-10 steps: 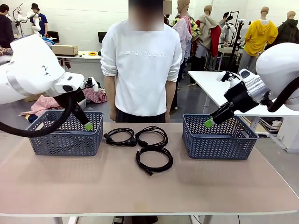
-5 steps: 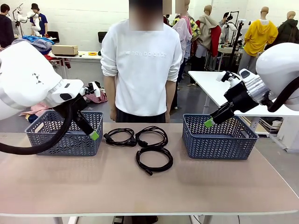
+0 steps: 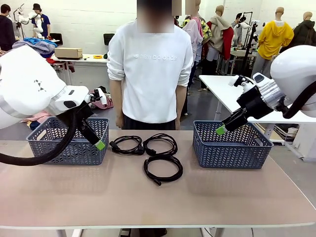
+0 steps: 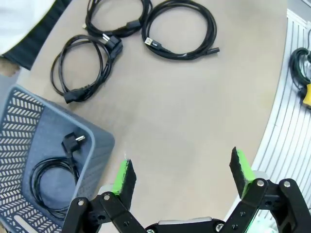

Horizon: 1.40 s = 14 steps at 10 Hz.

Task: Organize the cables according to human instructions.
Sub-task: Pick up a bundle of cables and place it in the basket indicated by the human.

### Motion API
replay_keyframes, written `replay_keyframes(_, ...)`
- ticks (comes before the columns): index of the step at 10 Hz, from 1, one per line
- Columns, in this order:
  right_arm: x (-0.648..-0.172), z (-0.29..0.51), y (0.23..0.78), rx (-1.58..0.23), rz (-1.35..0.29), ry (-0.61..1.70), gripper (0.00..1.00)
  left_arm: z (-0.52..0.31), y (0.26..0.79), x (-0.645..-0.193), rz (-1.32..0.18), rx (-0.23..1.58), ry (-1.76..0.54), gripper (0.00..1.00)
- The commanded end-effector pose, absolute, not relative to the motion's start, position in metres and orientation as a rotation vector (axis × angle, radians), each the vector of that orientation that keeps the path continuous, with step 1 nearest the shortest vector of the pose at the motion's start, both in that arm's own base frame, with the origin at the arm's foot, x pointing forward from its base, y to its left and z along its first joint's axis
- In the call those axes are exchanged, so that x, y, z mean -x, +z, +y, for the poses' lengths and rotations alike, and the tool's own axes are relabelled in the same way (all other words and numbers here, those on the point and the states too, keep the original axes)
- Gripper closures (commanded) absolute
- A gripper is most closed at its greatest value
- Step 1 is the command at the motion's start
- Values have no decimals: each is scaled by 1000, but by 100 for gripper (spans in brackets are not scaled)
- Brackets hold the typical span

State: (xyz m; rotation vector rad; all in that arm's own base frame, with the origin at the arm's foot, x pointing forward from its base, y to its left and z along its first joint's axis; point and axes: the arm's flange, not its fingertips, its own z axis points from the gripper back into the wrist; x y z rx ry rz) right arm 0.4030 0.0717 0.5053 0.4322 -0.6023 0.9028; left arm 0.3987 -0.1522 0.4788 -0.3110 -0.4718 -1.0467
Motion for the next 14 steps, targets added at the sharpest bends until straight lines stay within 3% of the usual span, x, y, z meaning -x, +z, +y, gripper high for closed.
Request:
replay_keyframes(1, -405, 71, 506, -457, -623, 913, 0, -151, 480, -401, -470, 312, -1043, 0)
replay_keyframes(14, -405, 71, 506, -457, -623, 913, 0, -151, 480, -401, -470, 312, -1043, 0)
